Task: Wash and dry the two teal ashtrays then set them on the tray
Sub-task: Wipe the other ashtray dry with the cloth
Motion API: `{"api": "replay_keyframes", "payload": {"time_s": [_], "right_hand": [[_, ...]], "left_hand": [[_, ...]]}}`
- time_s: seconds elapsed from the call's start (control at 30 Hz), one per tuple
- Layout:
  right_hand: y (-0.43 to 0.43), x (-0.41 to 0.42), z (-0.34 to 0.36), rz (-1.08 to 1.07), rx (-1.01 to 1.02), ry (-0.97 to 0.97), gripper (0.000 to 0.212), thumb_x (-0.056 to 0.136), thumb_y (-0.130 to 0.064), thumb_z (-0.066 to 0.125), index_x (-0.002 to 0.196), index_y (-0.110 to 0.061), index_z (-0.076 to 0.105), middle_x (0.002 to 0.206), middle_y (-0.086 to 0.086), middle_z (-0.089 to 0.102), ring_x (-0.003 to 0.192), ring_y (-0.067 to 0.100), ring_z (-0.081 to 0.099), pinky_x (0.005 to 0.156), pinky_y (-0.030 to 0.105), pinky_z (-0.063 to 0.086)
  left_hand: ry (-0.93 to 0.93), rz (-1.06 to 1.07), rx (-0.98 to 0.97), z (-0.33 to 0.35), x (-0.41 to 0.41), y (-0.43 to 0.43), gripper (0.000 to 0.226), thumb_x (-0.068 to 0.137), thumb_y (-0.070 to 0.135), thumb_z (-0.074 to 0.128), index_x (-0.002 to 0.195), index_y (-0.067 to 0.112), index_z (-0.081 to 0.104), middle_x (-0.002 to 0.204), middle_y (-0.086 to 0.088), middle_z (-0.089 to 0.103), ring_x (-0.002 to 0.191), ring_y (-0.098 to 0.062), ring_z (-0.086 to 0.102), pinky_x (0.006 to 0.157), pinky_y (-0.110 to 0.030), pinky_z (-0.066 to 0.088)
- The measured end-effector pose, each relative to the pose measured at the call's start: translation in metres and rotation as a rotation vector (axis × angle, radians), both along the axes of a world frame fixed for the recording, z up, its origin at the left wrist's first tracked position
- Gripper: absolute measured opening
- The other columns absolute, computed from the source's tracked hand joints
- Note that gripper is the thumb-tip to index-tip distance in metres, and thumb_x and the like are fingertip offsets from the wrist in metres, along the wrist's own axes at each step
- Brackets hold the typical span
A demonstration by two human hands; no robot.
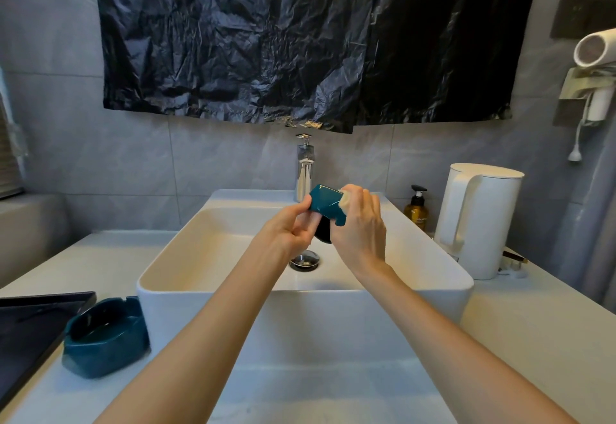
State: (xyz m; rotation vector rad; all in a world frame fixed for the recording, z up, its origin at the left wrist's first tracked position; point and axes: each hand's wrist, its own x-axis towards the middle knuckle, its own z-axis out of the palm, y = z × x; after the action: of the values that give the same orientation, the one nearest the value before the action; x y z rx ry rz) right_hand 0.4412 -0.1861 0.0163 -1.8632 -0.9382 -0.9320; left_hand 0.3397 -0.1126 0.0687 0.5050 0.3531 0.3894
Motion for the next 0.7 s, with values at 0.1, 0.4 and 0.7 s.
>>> {"api": "replay_keyframes", "payload": {"time_s": [0.1,0.4,0.7], "right_hand": [[0.005,0.004,-0.006,0.123,-0.03,0.118,0.053,0.08,-0.023,0.072,0.123,-0.016,0.04,0.117,0.006,0.049,0.106,0.023,0.042,0.081,0.038,0.049],[0.011,-0.001,-0.006,0.43,0.008,0.464,0.035,0.089,-0.03,0.038,0.121,-0.024,0.025,0.133,0.008,0.034,0.116,0.021,0.037,0.098,0.035,0.039],[0.008,-0.005,-0.004,0.472,-0.157,-0.024,0.026,0.099,-0.013,0.049,0.123,-0.015,0.056,0.144,0.003,0.038,0.127,0.0,0.033,0.102,0.007,0.03]], "left_hand": [[0.019,0.036,0.139,0.0,0.005,0.008,0.011,0.091,0.006,0.06,0.097,-0.003,0.059,0.116,-0.02,0.065,0.109,-0.027,0.063,0.084,-0.033,0.052],[0.11,0.135,0.724,-0.017,0.01,0.042,0.035,0.09,0.011,0.063,0.122,-0.002,0.055,0.117,-0.017,0.065,0.108,-0.027,0.063,0.081,-0.026,0.053],[0.213,0.137,1.205,-0.04,-0.001,0.052,0.021,0.089,0.02,0.065,0.103,0.005,0.062,0.099,-0.012,0.067,0.1,-0.026,0.063,0.082,-0.035,0.053]]}}
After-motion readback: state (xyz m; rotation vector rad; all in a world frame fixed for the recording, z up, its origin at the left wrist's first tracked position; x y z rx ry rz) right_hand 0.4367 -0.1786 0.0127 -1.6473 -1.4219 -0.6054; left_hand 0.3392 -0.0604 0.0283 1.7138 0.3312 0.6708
